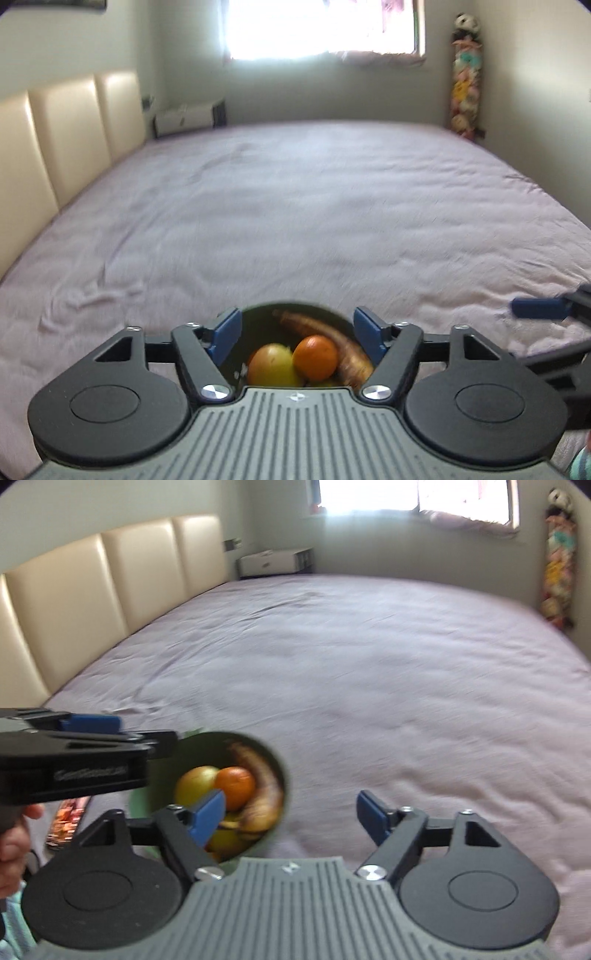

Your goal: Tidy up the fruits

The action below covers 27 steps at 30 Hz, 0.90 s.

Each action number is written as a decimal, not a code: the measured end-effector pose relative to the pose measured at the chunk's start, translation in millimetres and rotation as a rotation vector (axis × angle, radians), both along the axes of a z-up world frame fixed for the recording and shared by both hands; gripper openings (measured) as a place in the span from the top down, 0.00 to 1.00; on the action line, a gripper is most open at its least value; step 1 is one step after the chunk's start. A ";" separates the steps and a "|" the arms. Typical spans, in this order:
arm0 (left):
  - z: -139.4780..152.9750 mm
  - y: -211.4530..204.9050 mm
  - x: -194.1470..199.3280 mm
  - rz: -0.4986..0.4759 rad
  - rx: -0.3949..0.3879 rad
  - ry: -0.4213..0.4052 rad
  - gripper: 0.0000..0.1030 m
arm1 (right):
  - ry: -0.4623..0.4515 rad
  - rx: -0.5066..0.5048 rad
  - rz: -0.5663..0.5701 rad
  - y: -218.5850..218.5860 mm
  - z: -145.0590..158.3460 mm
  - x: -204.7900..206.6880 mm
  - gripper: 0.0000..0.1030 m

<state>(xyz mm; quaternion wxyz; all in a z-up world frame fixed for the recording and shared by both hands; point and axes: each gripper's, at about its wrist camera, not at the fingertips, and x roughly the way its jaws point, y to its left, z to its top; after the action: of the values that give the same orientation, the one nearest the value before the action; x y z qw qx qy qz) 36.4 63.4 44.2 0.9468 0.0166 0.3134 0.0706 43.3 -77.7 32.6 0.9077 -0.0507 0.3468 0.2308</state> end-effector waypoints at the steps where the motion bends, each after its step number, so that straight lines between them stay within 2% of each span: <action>1: 1.6 -5.2 -2.9 -0.012 0.023 -0.020 0.14 | -0.014 -0.007 -0.018 -6.3 3.8 -3.3 0.16; 5: 1.0 -26.6 -13.0 -0.037 0.106 -0.073 0.12 | -0.036 -0.055 -0.092 -28.9 9.2 -15.9 0.12; 8: -5.7 -36.6 -21.2 -0.048 0.124 -0.077 0.11 | -0.064 -0.101 -0.155 -43.3 8.1 -27.9 0.06; 12: -19.8 -39.8 -26.6 -0.041 0.082 -0.034 0.09 | -0.074 -0.095 -0.226 -64.9 3.2 -42.1 0.04; 15: -31.7 -40.1 -21.1 -0.035 0.039 0.038 0.09 | -0.054 -0.081 -0.259 -73.2 -5.6 -45.1 0.04; 17: -38.7 -42.0 -18.2 -0.019 0.043 0.087 0.09 | -0.044 -0.090 -0.275 -74.5 -12.6 -41.6 0.04; 21: -44.3 -45.1 -14.8 -0.009 0.058 0.114 0.09 | -0.023 -0.081 -0.267 -69.5 -28.2 -34.5 0.04; 27: -43.6 -45.4 -14.5 0.005 0.035 0.126 0.09 | -0.005 -0.094 -0.225 -64.4 -38.6 -29.9 0.04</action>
<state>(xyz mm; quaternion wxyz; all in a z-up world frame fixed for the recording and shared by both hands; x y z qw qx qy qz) 21.9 18.0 0.6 0.9246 0.0370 0.3712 0.0774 13.4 -142.1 -6.0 0.9254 -0.0547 0.3584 0.1106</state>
